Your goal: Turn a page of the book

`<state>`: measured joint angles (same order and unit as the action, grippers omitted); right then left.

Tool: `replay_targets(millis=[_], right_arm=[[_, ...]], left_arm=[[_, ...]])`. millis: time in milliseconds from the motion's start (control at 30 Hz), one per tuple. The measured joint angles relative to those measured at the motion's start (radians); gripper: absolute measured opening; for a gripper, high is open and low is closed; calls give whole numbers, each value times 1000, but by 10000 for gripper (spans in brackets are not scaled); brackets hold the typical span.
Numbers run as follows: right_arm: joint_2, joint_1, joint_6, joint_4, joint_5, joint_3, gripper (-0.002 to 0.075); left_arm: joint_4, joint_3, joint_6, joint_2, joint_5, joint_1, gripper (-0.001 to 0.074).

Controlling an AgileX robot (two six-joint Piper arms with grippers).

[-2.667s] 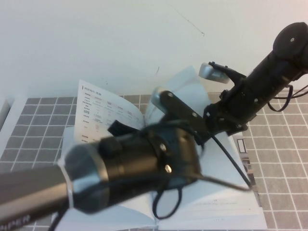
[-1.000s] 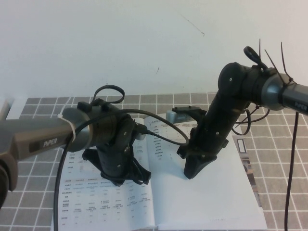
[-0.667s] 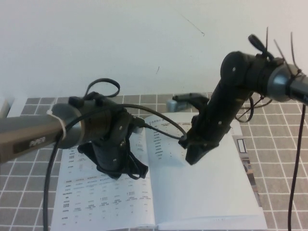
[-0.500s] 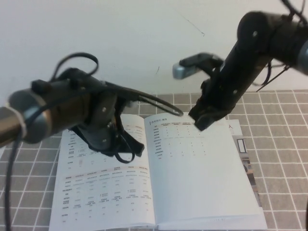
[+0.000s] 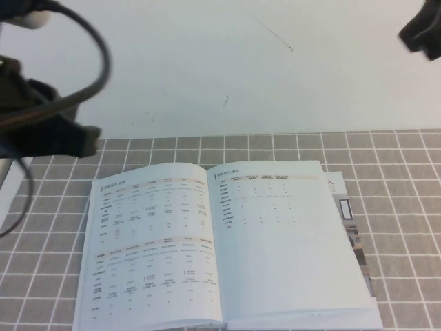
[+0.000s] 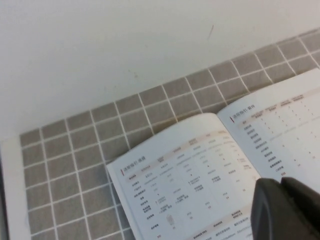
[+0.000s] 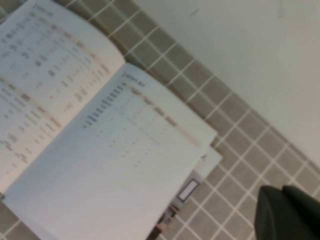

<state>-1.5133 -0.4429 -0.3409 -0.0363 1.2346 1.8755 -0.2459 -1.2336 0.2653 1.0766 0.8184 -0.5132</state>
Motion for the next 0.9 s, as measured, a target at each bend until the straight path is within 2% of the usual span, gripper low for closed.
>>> replay_targets(millis=[133, 233, 467, 667, 900], right_arm=[[164, 0, 20, 79, 0, -51, -1], [304, 0, 42, 113, 0, -166, -1], [641, 0, 75, 119, -69, -565, -1], [921, 0, 163, 128, -199, -912, -1], [1172, 0, 186, 113, -383, -1260, -1]], left_arm=[[-26, 117, -12, -174, -34, 0, -4], [-26, 202, -18, -281, -64, 0, -4], [-30, 483, -18, -520, -146, 0, -4], [-28, 705, -13, -685, -289, 0, -4], [27, 873, -3, -752, -387, 0, -4]])
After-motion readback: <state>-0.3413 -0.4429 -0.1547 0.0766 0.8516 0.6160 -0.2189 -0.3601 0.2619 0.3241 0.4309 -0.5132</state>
